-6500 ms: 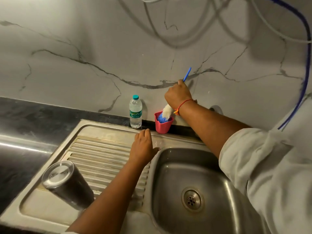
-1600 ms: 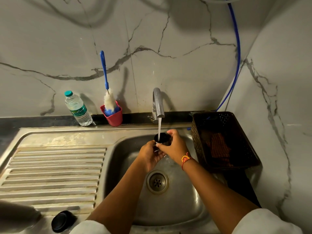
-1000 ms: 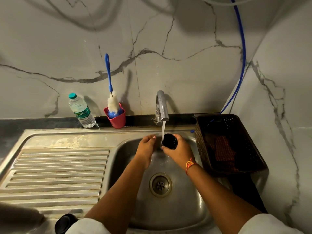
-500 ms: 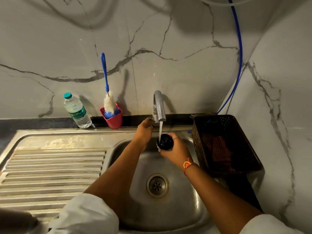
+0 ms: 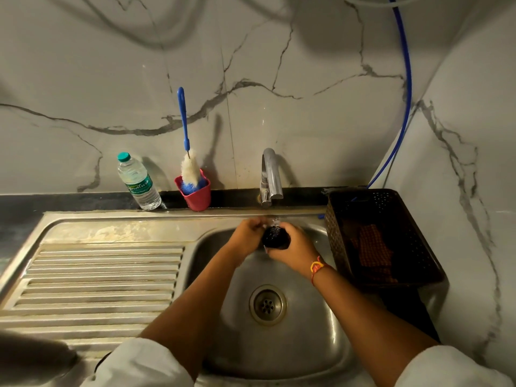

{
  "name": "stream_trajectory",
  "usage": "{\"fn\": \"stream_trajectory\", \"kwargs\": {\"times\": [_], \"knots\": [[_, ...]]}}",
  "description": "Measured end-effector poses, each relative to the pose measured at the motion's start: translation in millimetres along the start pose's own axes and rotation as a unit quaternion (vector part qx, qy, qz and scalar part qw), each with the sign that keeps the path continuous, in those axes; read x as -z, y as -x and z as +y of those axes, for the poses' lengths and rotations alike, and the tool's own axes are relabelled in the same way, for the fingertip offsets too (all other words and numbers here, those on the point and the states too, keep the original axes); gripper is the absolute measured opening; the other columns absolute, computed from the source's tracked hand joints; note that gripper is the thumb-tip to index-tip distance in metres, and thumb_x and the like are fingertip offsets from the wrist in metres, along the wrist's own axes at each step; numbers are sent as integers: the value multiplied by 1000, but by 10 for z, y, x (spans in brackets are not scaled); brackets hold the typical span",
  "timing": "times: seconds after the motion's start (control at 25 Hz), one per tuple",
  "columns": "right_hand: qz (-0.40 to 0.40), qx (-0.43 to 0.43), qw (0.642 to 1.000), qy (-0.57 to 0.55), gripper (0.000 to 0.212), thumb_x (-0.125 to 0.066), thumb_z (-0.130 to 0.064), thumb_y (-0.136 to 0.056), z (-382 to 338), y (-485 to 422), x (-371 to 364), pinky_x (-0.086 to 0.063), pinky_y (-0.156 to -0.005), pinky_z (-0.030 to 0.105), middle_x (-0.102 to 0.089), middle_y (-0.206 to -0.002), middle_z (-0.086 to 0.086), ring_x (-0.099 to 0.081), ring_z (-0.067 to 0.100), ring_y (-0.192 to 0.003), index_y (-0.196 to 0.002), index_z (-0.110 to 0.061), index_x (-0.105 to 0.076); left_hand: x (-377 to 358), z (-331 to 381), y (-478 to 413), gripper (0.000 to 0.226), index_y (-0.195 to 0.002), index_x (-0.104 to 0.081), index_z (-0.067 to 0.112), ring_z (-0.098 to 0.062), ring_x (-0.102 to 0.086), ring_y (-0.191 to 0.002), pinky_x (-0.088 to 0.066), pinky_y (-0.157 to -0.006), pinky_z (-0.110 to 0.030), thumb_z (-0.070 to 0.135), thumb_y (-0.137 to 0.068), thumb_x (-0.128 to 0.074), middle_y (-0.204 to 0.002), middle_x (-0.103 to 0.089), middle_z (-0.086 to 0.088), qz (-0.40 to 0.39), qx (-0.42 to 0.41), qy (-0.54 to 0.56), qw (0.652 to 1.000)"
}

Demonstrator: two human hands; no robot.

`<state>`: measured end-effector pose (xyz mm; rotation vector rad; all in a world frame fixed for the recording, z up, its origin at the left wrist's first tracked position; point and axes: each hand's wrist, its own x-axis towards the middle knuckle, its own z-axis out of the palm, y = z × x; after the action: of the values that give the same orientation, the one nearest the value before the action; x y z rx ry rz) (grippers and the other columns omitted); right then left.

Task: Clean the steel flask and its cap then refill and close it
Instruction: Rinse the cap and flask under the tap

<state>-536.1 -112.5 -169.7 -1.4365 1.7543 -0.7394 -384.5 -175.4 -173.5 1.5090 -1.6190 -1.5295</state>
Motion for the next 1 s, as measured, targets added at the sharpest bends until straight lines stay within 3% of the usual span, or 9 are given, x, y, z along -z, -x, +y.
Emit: {"fn": "stream_trajectory", "kwargs": {"times": [0.12, 0.28, 0.4, 0.52, 0.64, 0.84, 1.0], "knots": [[-25, -11, 1000, 3, 68, -83, -29, -70, -7, 54, -20, -51, -80, 23, -57, -116, -4, -59, 16, -105, -127, -26, -46, -35, -248, 149, 29, -106, -69, 23, -28, -69, -104, -56, -97, -41, 4, -103, -48, -110, -72, -11, 19, 34, 16, 999], [-23, -5, 996, 81, 59, -84, -32, -64, 24, 148, 0, -46, -66, 18, -57, -104, -3, -58, 14, -90, -111, -25, -49, -36, -499, 339, 31, -101, -71, 20, -31, -70, -100, -57, -90, -42, 0, -100, -47, -103, -74, -11, 23, 67, 13, 997], [-24, 29, 987, 156, 60, -82, -38, -61, -67, 166, 4, -51, -75, 26, -51, -111, -1, -55, 18, -95, -113, -29, -54, -74, -592, 466, 27, -93, -70, 23, -32, -70, -99, -57, -94, -50, 4, -99, -51, -99, -73, -11, 30, 70, -23, 997], [-59, 40, 976, 206, 63, -81, -34, -63, -177, 225, -17, -51, -79, 30, -43, -116, 0, -52, 21, -97, -120, -28, -55, -109, -601, 626, 19, -102, -69, 21, -24, -68, -99, -55, -93, -37, 9, -100, -55, -99, -70, -2, 37, 59, -83, 994], [-96, 56, 966, 234, 64, -82, -26, -64, -277, 288, -60, -50, -79, 29, -38, -118, 2, -52, 23, -96, -123, -22, -56, -94, -603, 768, 20, -117, -70, 14, -22, -66, -107, -49, -91, -28, 14, -101, -58, -113, -71, -5, 43, 41, -138, 989], [-43, 136, 945, 295, 64, -80, -36, -63, -477, 399, -211, -53, -81, 38, -52, -117, 4, -53, 26, -103, -118, -21, -51, 29, -604, 1065, 36, -134, -61, 11, -23, -61, -123, -46, -103, -30, 18, -99, -61, -133, -65, -8, 78, 11, -225, 971], [-68, 152, 933, 319, 55, -76, -41, -64, -498, 495, -430, -51, -79, 37, -54, -108, 5, -55, 30, -100, -110, -20, -56, 149, -766, 1318, 43, -139, -57, 12, -27, -54, -129, -43, -106, -35, 20, -98, -61, -139, -57, -9, 109, -7, -290, 951]]}}
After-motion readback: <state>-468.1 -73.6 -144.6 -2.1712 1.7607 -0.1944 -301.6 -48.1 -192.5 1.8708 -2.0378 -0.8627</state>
